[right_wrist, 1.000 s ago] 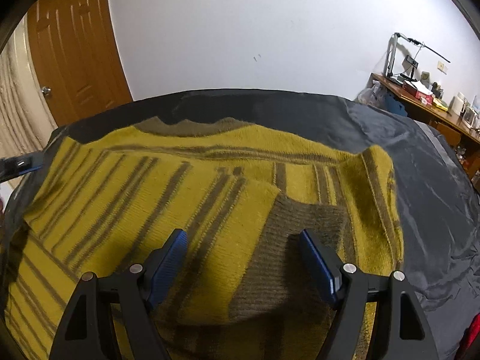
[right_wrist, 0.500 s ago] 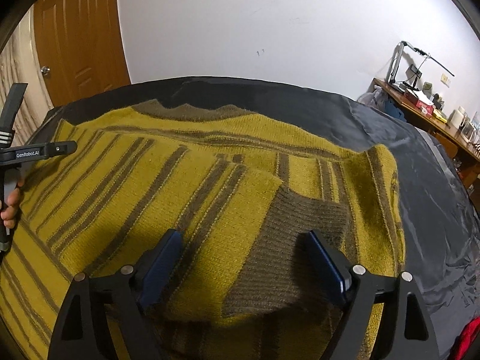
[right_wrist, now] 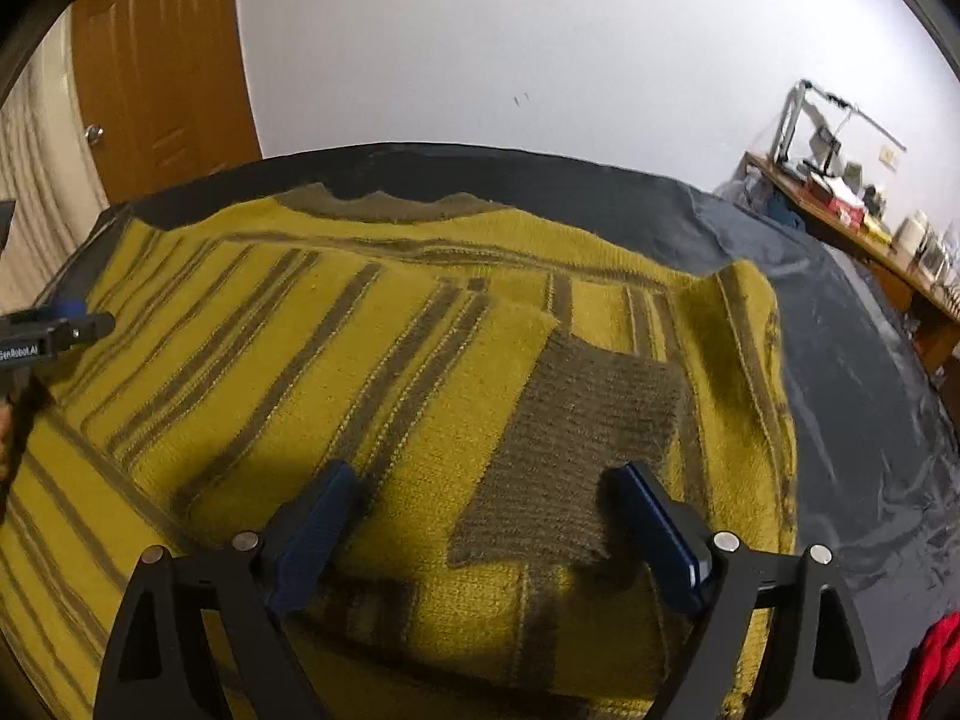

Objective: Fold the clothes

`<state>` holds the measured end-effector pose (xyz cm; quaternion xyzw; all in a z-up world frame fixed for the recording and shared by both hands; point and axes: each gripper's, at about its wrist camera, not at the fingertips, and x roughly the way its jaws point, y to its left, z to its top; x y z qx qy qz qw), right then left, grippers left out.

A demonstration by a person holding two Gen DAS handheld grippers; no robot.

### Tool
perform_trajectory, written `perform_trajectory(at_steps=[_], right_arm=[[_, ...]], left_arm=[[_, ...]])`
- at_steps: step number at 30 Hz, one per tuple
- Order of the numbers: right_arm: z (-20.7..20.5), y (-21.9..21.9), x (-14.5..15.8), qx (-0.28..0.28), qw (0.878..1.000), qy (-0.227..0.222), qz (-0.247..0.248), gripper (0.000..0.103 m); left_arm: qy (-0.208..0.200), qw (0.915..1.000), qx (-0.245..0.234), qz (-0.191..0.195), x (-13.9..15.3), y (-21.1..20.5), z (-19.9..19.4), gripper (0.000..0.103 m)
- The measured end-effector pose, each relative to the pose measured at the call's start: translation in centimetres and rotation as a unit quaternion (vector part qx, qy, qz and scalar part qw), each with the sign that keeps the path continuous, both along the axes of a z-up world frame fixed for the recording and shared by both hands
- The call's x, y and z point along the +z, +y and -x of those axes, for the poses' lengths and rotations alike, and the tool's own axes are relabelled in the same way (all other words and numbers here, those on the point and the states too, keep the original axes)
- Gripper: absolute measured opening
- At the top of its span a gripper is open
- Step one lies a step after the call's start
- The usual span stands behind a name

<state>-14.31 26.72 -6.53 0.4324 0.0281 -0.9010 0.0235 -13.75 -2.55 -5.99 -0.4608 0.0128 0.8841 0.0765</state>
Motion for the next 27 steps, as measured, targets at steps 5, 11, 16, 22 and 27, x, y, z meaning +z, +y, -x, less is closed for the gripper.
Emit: perform_trajectory(at_steps=[5, 11, 16, 22, 27], right_arm=[[-0.5, 0.1, 0.3, -0.003, 1.000, -0.005, -0.002, 0.092], [-4.4, -0.2, 2.0, 0.023, 1.000, 0.000, 0.016, 0.092], [-9.3, -1.2, 3.1, 0.078, 0.996, 0.001, 0.031, 0.092], [-15.0, -3.4, 2.3, 0.138, 0.990, -0.024, 0.023, 0.092], [-18.1, -4.7, 0.2, 0.163, 0.985, -0.047, -0.016, 0.092]], left_arm=[[-0.010, 0.9999, 0.004, -0.001, 0.2, -0.1, -0.4, 0.086], [-0.021, 0.9997, -0.014, -0.003, 1.4, -0.9, -3.8, 0.086], [-0.018, 0.9988, -0.046, -0.004, 2.5, -1.2, -7.9, 0.086], [-0.017, 0.9948, -0.100, 0.010, 3.1, -0.6, -13.7, 0.086], [-0.016, 0.9906, -0.132, 0.030, 2.3, 0.6, -17.0, 0.086]])
